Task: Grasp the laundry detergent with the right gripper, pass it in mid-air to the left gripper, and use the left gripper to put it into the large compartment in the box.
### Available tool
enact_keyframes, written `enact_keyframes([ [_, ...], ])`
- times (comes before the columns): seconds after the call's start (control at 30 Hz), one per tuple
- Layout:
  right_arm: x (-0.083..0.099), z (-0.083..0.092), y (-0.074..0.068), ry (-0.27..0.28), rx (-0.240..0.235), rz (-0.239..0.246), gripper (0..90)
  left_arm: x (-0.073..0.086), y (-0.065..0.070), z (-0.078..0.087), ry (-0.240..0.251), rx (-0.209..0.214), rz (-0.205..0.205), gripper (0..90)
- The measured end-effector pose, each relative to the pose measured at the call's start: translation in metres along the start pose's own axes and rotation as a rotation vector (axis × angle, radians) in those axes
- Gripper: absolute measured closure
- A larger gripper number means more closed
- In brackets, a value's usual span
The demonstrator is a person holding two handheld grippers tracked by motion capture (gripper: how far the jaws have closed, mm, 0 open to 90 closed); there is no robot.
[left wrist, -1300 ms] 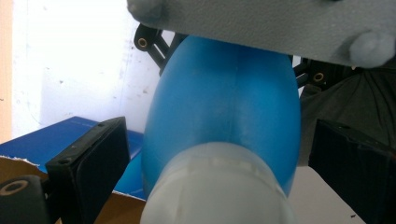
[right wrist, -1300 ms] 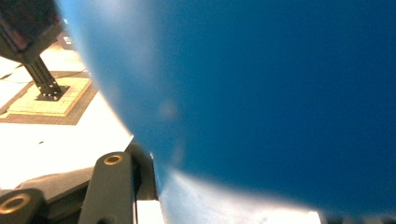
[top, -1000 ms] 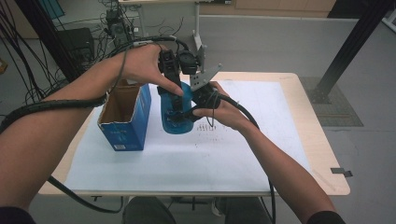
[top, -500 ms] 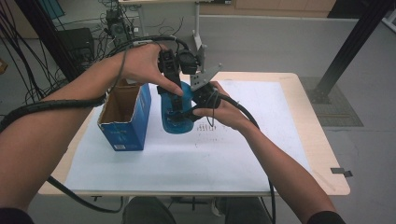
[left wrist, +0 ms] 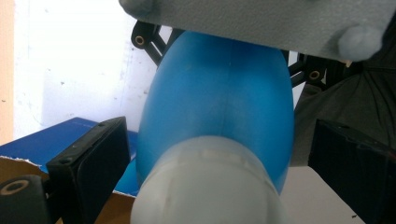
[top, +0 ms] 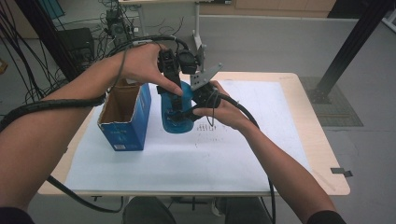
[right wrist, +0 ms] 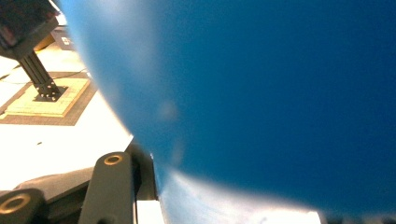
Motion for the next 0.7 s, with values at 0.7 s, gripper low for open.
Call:
enact_keyframes([
  [0.7, -0.0011, -0.0003, -0.0002, 0.004, -0.004, 0.002, 43.5, 0.0008, -0.0011, -0.0023, 0.003, 0.006, 0.002, 6.2],
])
Point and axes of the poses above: each handheld gripper's, and its own axes: z roughly backward along the jaws, x roughly out of its underside, y roughly to its right, the point moved 9 cm from there along -z, roughly forward along the jaws, and after that the axes turned 7 degrees about -y, right-handed, at the moved point
